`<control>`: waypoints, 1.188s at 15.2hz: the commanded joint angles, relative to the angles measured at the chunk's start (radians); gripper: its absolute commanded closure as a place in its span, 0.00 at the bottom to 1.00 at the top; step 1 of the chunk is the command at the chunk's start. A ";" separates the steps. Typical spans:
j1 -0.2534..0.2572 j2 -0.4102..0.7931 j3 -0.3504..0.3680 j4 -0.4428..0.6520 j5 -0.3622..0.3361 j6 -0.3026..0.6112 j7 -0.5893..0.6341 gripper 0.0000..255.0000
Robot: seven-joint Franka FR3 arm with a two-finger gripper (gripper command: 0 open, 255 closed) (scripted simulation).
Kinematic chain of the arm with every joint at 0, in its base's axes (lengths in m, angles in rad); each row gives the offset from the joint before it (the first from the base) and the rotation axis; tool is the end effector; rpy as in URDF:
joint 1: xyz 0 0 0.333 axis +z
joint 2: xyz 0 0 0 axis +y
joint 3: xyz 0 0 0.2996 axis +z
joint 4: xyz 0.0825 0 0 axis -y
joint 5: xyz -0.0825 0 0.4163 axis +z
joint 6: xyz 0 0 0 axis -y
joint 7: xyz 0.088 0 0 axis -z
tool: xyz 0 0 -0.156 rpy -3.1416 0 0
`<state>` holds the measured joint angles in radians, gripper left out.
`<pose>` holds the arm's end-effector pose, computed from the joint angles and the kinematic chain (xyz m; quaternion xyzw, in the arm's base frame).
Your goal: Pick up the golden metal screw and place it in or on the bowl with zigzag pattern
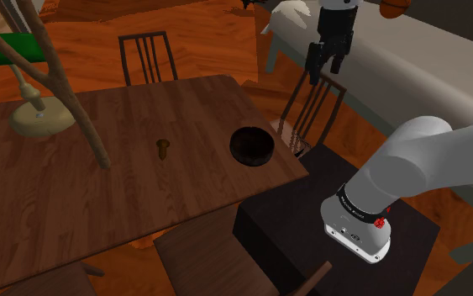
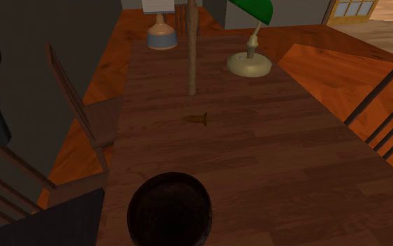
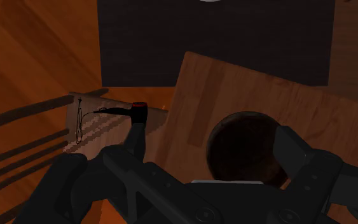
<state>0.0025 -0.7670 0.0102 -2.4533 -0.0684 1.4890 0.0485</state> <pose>0.3304 -0.0069 0.4702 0.9942 -0.0190 -0.0973 0.0406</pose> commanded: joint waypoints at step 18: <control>0.083 0.490 0.202 0.055 0.148 0.449 0.272 0.00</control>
<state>0.0823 -0.3127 0.2019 -2.4121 0.0765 1.9133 0.3043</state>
